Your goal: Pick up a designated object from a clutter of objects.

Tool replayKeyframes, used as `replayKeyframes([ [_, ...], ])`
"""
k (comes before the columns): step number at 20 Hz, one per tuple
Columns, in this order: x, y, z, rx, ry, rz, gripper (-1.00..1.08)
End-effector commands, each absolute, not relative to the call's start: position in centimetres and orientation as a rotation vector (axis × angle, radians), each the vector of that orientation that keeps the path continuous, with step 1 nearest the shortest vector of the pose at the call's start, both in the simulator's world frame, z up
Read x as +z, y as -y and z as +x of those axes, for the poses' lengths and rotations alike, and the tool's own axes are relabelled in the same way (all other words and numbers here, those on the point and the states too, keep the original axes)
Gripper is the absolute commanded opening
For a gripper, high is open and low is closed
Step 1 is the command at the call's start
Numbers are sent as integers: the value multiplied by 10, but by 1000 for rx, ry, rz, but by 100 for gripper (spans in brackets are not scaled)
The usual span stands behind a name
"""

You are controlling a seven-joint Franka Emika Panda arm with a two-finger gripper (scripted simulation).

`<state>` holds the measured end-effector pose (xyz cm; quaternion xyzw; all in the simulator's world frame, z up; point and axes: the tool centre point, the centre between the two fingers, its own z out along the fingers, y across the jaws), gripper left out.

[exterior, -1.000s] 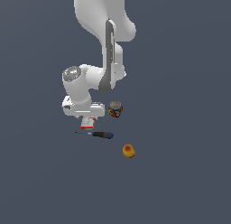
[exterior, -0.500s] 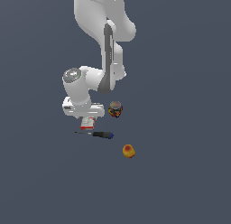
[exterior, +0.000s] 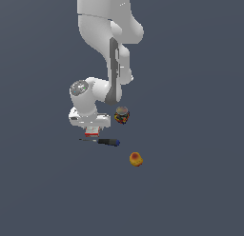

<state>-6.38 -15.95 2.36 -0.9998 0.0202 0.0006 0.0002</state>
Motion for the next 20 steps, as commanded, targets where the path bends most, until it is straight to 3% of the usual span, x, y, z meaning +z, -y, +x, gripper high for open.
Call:
replayKeyframes([
  [1,17,160,-63,0,-63,-3141,100],
  [4,15,160,-63,0,-63,-3141,100],
  [5,15,160,-63,0,-63,-3141,-100],
  [20,22,161,-62,-1,-65,-3141,-100],
])
